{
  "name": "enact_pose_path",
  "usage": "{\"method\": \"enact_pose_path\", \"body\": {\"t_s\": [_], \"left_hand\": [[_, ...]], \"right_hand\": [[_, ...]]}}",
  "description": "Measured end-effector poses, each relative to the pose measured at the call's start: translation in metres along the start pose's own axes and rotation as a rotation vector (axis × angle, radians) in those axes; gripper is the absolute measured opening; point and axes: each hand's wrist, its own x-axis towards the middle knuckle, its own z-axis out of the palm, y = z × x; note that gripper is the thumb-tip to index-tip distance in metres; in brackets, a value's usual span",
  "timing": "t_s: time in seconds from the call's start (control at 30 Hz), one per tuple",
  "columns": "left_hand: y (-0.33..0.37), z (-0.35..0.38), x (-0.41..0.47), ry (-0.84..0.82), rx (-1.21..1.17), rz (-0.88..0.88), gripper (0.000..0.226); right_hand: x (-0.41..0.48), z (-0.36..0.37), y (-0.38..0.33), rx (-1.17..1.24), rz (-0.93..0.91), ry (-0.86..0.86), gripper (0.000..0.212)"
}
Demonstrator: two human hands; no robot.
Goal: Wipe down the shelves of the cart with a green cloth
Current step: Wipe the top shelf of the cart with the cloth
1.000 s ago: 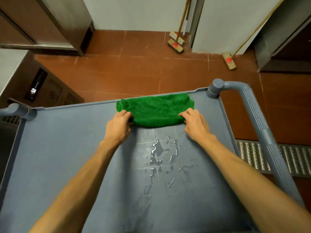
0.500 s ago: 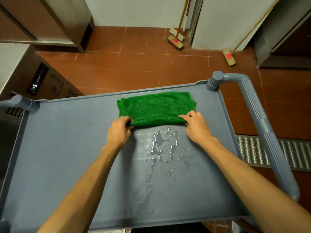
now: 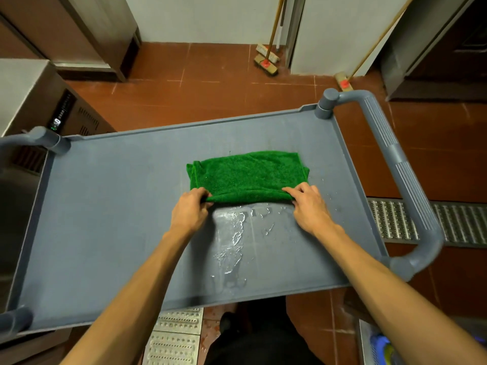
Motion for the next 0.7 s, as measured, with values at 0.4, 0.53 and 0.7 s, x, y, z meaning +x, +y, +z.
{"method": "enact_pose_path", "body": {"t_s": [0.4,0.53,0.7], "left_hand": [[-0.021,0.005,-0.087,-0.04,0.008,0.067,0.015],[-0.028,0.005,-0.11,-0.064,0.029,0.081,0.014],[-0.037,-0.002,-0.132,-0.129,0.057,0.118,0.018]], "right_hand": [[-0.096,0.021,-0.014,-0.006,0.067,-0.006,0.05],[-0.119,0.027,-0.017,-0.011,0.073,-0.012,0.046],[-0.139,0.022,-0.023,-0.001,0.107,-0.103,0.038]]}}
